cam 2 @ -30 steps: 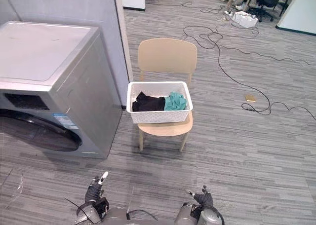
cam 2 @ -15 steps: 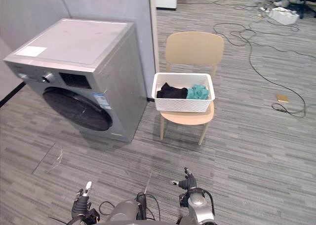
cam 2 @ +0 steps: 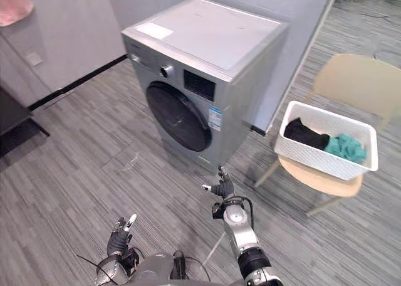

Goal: Pick up the laundry basket with both hands and put the clothes into the washing machine.

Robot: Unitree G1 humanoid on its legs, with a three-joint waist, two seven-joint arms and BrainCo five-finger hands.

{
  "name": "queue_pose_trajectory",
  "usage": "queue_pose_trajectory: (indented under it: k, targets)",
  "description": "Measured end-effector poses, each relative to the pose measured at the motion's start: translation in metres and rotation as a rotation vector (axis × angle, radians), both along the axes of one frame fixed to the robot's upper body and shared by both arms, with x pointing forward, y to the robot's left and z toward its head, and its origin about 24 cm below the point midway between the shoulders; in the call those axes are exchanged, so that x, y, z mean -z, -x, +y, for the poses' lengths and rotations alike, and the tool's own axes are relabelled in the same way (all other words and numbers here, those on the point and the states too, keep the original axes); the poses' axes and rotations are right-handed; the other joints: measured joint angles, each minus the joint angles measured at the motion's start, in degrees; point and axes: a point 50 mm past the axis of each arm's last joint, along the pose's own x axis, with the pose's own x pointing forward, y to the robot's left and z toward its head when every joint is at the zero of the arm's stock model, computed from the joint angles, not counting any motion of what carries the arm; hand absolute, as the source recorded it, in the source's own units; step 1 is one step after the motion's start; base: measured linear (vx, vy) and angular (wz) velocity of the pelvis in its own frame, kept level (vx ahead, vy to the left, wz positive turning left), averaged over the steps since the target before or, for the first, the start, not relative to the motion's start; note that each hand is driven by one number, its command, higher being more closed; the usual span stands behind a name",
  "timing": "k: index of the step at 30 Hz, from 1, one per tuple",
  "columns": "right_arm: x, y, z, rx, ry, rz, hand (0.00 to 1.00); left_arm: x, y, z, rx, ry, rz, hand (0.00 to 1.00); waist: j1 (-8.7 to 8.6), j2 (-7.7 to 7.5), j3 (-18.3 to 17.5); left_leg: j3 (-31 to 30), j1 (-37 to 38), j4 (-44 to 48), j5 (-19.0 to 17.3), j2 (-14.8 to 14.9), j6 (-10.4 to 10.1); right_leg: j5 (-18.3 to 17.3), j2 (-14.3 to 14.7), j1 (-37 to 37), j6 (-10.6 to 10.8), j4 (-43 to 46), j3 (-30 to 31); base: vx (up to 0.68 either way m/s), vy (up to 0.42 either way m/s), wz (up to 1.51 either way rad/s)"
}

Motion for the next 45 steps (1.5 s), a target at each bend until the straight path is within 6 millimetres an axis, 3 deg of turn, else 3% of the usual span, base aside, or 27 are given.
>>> queue_pose_trajectory:
  k: [1, 2, 4, 5, 6, 7, 8, 9, 11, 13, 14, 16, 18, 19, 21, 22, 23, 24, 27, 30, 31, 33, 39, 43, 45]
  targets:
    - [-0.004, -0.002, 0.011, -0.041, 0.002, -0.014, 0.00, 0.001, 0.003, 0.004, 0.004, -0.019, 0.012, 0.00, -0.08, 0.06, 0.3, 0.2, 2.6, -1.0, -0.3, 0.3, 0.3, -2.9, 2.5, -4.0, 0.6, 6.9, 3.8, 0.18, 0.174, -0.09]
    - [-0.006, -0.003, 0.020, -0.071, 0.003, -0.023, 0.00, 0.001, 0.005, 0.008, 0.009, -0.033, 0.017, 0.00, -0.16, 0.11, 0.3, 0.3, 4.5, -2.3, -0.3, 0.5, 0.3, -4.5, 4.5, -5.7, 0.6, 7.8, 3.8, 0.19, 0.131, -0.11]
    - [-0.014, -0.007, 0.031, -0.112, 0.005, -0.052, 0.00, 0.000, 0.004, 0.010, 0.025, -0.056, 0.018, 0.00, -0.53, 0.02, 0.3, 0.8, 6.7, -5.0, -0.1, 0.5, 0.0, -6.3, 8.4, -8.1, 1.1, 1.1, 0.4, 0.17, 0.072, -0.05]
    - [-0.019, -0.011, 0.034, -0.117, 0.008, -0.074, 0.00, -0.001, 0.000, 0.009, 0.031, -0.059, 0.009, 0.00, -0.60, 0.00, 0.3, 1.3, 7.0, -5.7, 0.1, 0.5, -0.4, -6.2, 10.8, -9.0, 1.4, -8.0, -3.4, 0.14, 0.026, -0.03]
    - [-0.021, -0.013, 0.034, -0.115, 0.017, -0.084, 0.00, -0.002, -0.002, 0.009, 0.034, -0.059, 0.002, 0.00, -0.65, -0.17, 0.2, 2.1, 6.8, -5.7, 0.2, 0.5, -0.6, -5.9, 12.2, -9.1, 1.6, -13.3, -4.7, 0.18, 0.009, 0.14]
    - [-0.022, -0.015, 0.032, -0.096, 0.036, -0.088, 0.00, -0.002, -0.007, 0.009, 0.044, -0.061, -0.002, 0.00, -0.94, -0.48, 0.1, 2.6, 5.9, -4.4, 0.4, 0.5, -0.9, -3.3, 14.6, -9.4, 0.8, -20.9, -4.6, 0.25, -0.081, 0.54]
    - [-0.016, -0.013, 0.028, -0.079, 0.060, -0.064, 0.00, -0.004, -0.014, 0.006, 0.056, -0.060, -0.017, 0.00, -1.51, -0.64, 0.0, 2.1, 5.6, -2.1, 0.3, 1.1, -1.1, 1.9, 16.5, -8.4, 0.9, -23.7, -2.6, 0.26, -0.109, 0.69]
    - [-0.012, -0.013, 0.024, -0.072, 0.078, -0.047, 0.00, -0.005, -0.019, 0.003, 0.062, -0.055, -0.026, 0.00, -1.76, 0.44, 0.3, 1.5, 5.6, -1.0, 0.1, 1.9, -1.4, 1.6, 17.2, -7.4, 1.0, -23.7, -3.1, 0.29, -0.127, 0.44]
    - [-0.012, -0.014, 0.022, -0.058, 0.092, -0.042, 0.00, -0.007, -0.021, -0.002, 0.065, -0.049, -0.041, 0.00, -0.73, 3.13, 0.8, 1.3, 3.1, 8.4, -0.8, 6.5, -4.5, -0.9, 20.3, -4.8, 0.7, -25.0, -3.9, 0.24, -0.078, -0.07]
    - [-0.012, -0.014, 0.022, -0.059, 0.094, -0.044, 0.00, -0.008, -0.023, -0.003, 0.048, -0.043, -0.048, 0.00, -0.45, 4.31, 1.2, 1.3, -0.4, 19.2, 0.9, 11.1, -5.8, -1.4, 23.0, -2.7, 0.1, -25.8, -4.4, 0.22, -0.102, -0.22]
    - [-0.014, -0.014, 0.026, -0.063, 0.089, -0.043, 0.00, -0.007, -0.018, -0.002, 0.033, -0.035, -0.038, 0.00, 0.01, 4.89, 1.4, 1.2, -1.5, 25.7, 3.6, 14.2, -5.1, -2.4, 25.5, -0.1, -0.4, -26.4, -3.8, 0.26, -0.115, -0.46]
    - [-0.018, -0.015, 0.032, -0.065, 0.074, -0.057, 0.00, -0.005, -0.014, -0.001, 0.018, -0.028, -0.028, 0.00, 0.98, 4.29, 1.4, 0.1, -5.0, 35.0, 10.6, 17.2, -3.6, -2.8, 27.1, 3.5, -0.9, -29.0, -2.2, 0.26, -0.085, -0.52]
    - [-0.030, -0.024, 0.042, -0.080, 0.059, -0.090, 0.00, -0.004, -0.013, -0.002, 0.015, -0.014, -0.025, 0.00, 1.26, 3.36, 1.8, -0.9, -8.8, 33.7, 4.7, 17.6, -4.5, -2.5, 27.3, 4.7, -0.4, -31.4, 1.1, 0.26, -0.029, -0.61]
    - [-0.032, -0.027, 0.047, -0.092, 0.059, -0.092, 0.00, -0.004, -0.012, -0.002, 0.009, -0.008, -0.026, 0.00, 1.45, 3.22, 1.9, -1.6, -9.5, 31.3, 3.8, 17.4, -5.0, -2.2, 27.3, 4.7, -0.1, -32.1, 2.1, 0.22, 0.098, -0.83]
    - [-0.032, -0.031, 0.063, -0.140, 0.070, -0.077, 0.00, -0.004, -0.012, -0.003, 0.003, 0.003, -0.026, 0.00, 2.74, 3.17, 2.0, -7.7, -9.4, 16.2, 3.2, 15.4, -6.2, -1.3, 27.3, 4.7, 0.8, -33.0, 5.1, 0.20, 0.172, -0.79]
    - [-0.032, -0.031, 0.072, -0.179, 0.084, -0.072, 0.00, -0.004, -0.011, -0.004, -0.011, 0.022, -0.027, 0.00, 2.99, 3.85, 2.1, -12.8, -7.2, 5.0, 6.0, 14.1, -9.0, -1.2, 27.5, 4.6, 1.3, -32.7, 6.5, 0.15, 0.201, -0.56]
    - [-0.032, -0.030, 0.075, -0.193, 0.091, -0.070, 0.00, -0.002, -0.009, -0.006, -0.021, 0.039, -0.024, 0.00, 3.11, 4.81, 2.1, -15.4, -6.2, -0.2, 9.6, 14.1, -9.4, -1.3, 28.0, 4.6, 2.1, -32.6, 7.0, 0.17, 0.307, -0.73]
    - [-0.032, -0.030, 0.080, -0.203, 0.087, -0.068, 0.00, -0.002, -0.011, -0.009, -0.026, 0.061, -0.026, 0.00, 4.05, 5.44, 2.7, -18.7, -5.5, -1.5, 11.9, 13.3, -13.6, -1.9, 28.1, 4.5, 4.6, -32.1, 8.6, 0.12, 0.244, -0.48]
    - [-0.035, -0.031, 0.083, -0.191, 0.067, -0.069, 0.00, -0.009, -0.022, -0.007, -0.041, 0.099, -0.075, 0.00, 3.54, 3.11, 3.7, -16.1, -6.9, -1.6, 11.3, 9.0, -12.4, -2.1, 22.1, 3.7, 6.5, -31.1, 6.4, 0.11, 0.239, 0.35]
    - [-0.043, -0.033, 0.086, -0.174, 0.036, -0.093, 0.00, -0.014, -0.028, -0.011, -0.033, 0.106, -0.099, 0.00, 4.05, 2.99, 4.5, -12.4, -6.9, -2.6, 10.9, 7.6, -11.7, -2.4, 19.9, 2.4, 7.5, -29.9, 6.8, 0.01, 0.120, 0.14]
    - [-0.047, -0.033, 0.089, -0.169, 0.022, -0.107, 0.00, -0.017, -0.034, -0.017, -0.014, 0.115, -0.117, 0.00, 3.90, 4.08, 5.6, -11.9, -8.0, -2.4, 10.2, 7.2, -10.6, -2.4, 19.1, 0.8, 8.1, -29.1, 7.2, -0.06, 0.098, -0.11]
    - [-0.046, -0.030, 0.092, -0.166, 0.016, -0.095, 0.00, -0.020, -0.041, -0.022, 0.000, 0.117, -0.134, 0.00, 4.00, 4.65, 6.8, -10.5, -8.6, -2.6, 10.1, 7.2, -10.5, -2.4, 18.7, -1.1, 8.2, -28.6, 8.4, -0.09, 0.067, -0.28]
    - [-0.040, -0.024, 0.098, -0.221, 0.072, -0.087, 0.00, -0.024, -0.050, -0.034, 0.011, 0.154, -0.152, 0.00, 2.41, 3.53, 9.3, -9.5, -8.3, -4.7, 11.1, 6.6, -10.5, -2.6, 17.9, -3.4, 8.6, -26.7, 9.7, -0.01, 0.001, -0.10]
    - [-0.036, -0.034, 0.083, -0.174, 0.184, -0.070, 0.00, -0.030, -0.059, -0.033, -0.022, 0.182, -0.195, 0.00, 2.70, 3.19, 10.7, -9.5, -8.4, -6.7, 12.7, 6.4, -10.4, -2.9, 17.3, -4.3, 8.6, -26.0, 9.4, 0.02, -0.042, 0.04]
    - [-0.047, -0.050, 0.068, -0.106, 0.263, -0.095, 0.00, -0.033, -0.063, -0.033, -0.035, 0.204, -0.216, 0.00, 2.65, 3.04, 12.0, -9.6, -8.5, -7.6, 13.2, 6.4, -10.3, -2.8, 17.3, -4.6, 8.6, -26.1, 9.1, 0.00, -0.019, 0.04]
